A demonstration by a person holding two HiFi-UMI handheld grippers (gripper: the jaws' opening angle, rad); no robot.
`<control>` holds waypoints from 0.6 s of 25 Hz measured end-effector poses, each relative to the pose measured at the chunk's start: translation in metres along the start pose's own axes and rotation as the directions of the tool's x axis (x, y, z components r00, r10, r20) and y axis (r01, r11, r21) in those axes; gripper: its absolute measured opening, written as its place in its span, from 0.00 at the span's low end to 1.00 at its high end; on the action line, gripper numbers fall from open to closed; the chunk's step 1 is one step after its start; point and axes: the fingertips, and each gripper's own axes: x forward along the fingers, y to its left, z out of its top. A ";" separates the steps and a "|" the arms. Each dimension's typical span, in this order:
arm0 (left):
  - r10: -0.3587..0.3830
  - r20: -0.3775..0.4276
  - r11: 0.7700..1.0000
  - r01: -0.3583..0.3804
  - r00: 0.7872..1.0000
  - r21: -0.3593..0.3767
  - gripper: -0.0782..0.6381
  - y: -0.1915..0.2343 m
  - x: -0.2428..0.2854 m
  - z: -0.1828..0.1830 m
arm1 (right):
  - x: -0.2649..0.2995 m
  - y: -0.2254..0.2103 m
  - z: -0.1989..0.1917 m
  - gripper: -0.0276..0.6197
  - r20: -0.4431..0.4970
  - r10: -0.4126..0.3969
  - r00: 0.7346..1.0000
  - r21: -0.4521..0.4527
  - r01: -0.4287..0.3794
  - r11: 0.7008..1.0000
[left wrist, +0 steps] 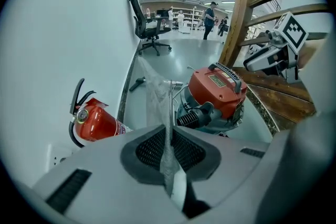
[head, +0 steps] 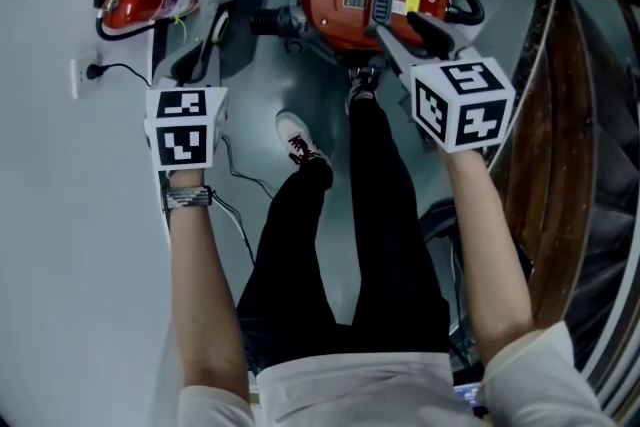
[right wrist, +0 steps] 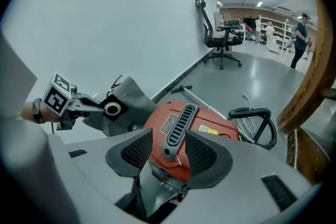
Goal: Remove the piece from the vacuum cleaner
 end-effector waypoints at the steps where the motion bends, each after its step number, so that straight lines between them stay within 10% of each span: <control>1: 0.003 0.005 1.000 -0.003 1.000 0.005 0.15 0.000 -0.007 0.002 | -0.008 0.003 0.004 0.36 0.007 0.002 1.000 -0.016 -0.002 1.000; 15: 0.047 0.128 0.993 -0.059 0.991 0.097 0.15 -0.007 -0.118 0.050 | -0.130 0.047 0.074 0.29 0.150 0.002 0.989 -0.180 0.025 0.983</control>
